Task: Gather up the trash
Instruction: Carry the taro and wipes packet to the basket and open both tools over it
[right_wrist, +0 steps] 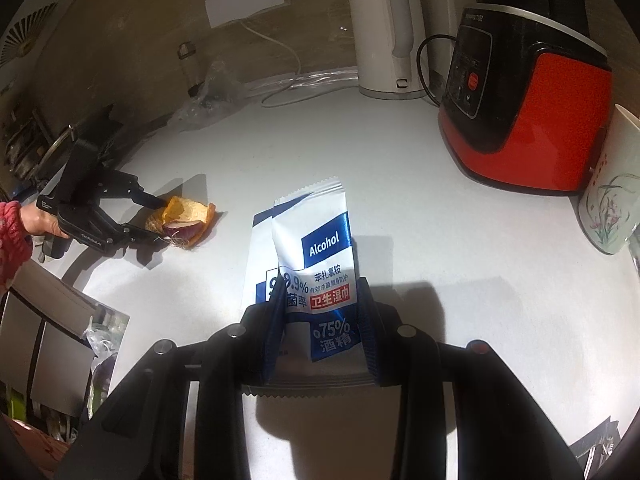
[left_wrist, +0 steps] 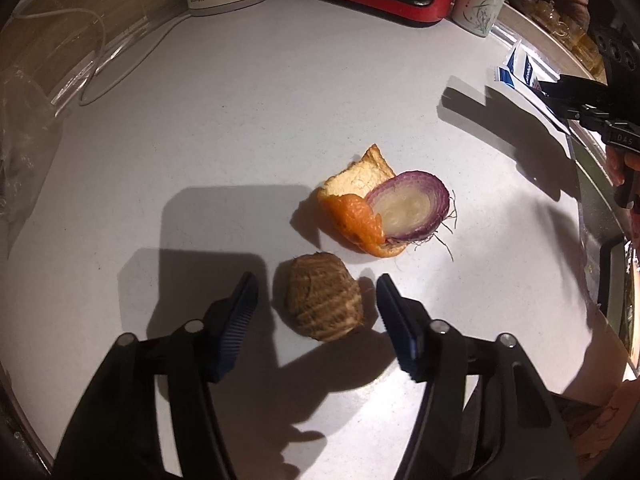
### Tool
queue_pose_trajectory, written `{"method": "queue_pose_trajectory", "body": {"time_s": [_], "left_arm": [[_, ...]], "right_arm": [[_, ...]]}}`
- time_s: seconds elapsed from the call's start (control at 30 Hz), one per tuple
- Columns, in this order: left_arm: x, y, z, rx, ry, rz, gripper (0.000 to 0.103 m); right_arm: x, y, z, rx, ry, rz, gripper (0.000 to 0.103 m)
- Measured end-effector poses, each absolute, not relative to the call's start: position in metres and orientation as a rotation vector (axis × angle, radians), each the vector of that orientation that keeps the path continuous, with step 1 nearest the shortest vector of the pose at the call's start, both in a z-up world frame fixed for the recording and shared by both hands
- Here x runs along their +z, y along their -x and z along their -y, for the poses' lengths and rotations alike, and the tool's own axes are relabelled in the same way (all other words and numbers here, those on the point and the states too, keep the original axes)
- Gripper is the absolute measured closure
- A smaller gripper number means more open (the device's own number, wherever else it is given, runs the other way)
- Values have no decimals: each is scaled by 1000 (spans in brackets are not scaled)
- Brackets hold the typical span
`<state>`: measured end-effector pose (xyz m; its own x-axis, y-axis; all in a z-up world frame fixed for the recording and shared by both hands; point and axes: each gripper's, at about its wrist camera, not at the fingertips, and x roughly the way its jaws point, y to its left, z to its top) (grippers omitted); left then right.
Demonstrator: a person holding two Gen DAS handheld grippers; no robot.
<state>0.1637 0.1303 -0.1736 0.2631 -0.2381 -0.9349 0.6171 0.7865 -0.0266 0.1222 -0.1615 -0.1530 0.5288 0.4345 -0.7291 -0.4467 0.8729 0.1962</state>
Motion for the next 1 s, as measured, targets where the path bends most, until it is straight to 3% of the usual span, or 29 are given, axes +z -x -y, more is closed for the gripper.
{"method": "queue_pose_trajectory", "body": {"time_s": [0.1, 0.4, 0.73, 1.0], "left_arm": [[-174, -165, -128, -590, -381, -1162, 68], [-162, -128, -138, -540, -309, -1147, 68], [-121, 10, -164, -487, -86, -1090, 68], [-125, 102, -193, -446, -33, -1088, 68]], "right_arm": [[-152, -120, 162, 526, 14, -866, 67], [-131, -100, 154, 527, 34, -835, 67], [-98, 7, 85, 621, 79, -833, 67], [-136, 116, 0, 700, 36, -1003, 67]]}}
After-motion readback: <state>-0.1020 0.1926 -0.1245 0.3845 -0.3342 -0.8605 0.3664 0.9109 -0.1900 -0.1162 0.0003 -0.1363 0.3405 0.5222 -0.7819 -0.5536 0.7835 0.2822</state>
